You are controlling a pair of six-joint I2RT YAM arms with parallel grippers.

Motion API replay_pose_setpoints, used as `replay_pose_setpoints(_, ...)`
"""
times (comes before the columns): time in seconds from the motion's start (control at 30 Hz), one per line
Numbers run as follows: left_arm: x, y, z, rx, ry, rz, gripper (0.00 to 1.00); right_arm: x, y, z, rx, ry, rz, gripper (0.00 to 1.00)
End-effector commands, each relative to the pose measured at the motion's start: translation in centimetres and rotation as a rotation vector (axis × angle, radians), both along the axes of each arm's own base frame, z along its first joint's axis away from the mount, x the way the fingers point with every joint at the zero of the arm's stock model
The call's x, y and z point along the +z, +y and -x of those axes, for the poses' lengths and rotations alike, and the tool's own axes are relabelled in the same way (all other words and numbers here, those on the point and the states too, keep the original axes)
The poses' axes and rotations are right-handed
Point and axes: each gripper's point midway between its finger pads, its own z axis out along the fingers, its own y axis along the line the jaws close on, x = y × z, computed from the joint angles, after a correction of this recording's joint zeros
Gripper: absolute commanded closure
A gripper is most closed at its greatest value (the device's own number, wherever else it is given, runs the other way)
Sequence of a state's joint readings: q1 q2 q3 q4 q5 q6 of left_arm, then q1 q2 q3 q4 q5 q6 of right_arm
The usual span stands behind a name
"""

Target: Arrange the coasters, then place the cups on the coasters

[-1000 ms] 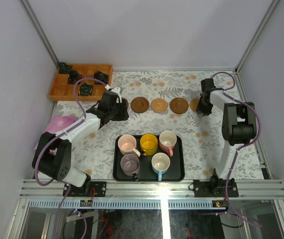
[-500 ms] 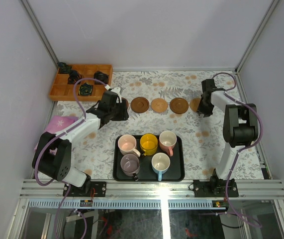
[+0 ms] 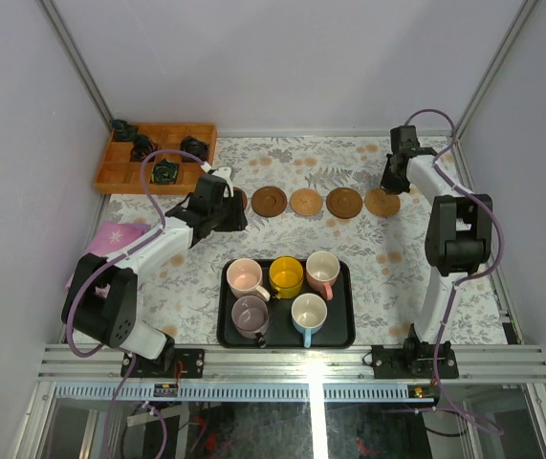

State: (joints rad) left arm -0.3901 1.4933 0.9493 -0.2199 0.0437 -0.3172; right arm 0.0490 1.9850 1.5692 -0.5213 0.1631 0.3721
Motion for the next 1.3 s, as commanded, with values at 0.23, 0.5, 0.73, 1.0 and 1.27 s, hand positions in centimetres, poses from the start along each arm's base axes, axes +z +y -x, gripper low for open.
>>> replay_pose_setpoints(0.23, 3.2, 0.3, -1.8, 0.035, -0.114, 0.025, 0.53, -3.5, 0.5, -1.2, 0.050, 0.053, -0.025, 1.00)
replay_pose_setpoints(0.5, 3.1, 0.7, -1.2, 0.045, -0.113, 0.019, 0.53, -5.4, 0.2, 0.7, 0.034, 0.097, -0.017, 1.00)
replay_pose_setpoints(0.73, 2.8, 0.8, -0.8, 0.049, -0.111, 0.023, 0.53, -5.7, -0.4, 1.9, 0.016, 0.120, 0.011, 1.00)
replay_pose_setpoints(1.0, 2.8, 0.9, -0.7, 0.051, -0.114, 0.022, 0.53, -5.2, -0.7, 2.2, 0.001, 0.115, 0.026, 1.00)
replay_pose_setpoints(1.27, 2.7, 1.0, -0.7, 0.051, -0.118, 0.020, 0.53, -4.5, -0.5, 1.6, 0.022, 0.102, 0.022, 0.99)
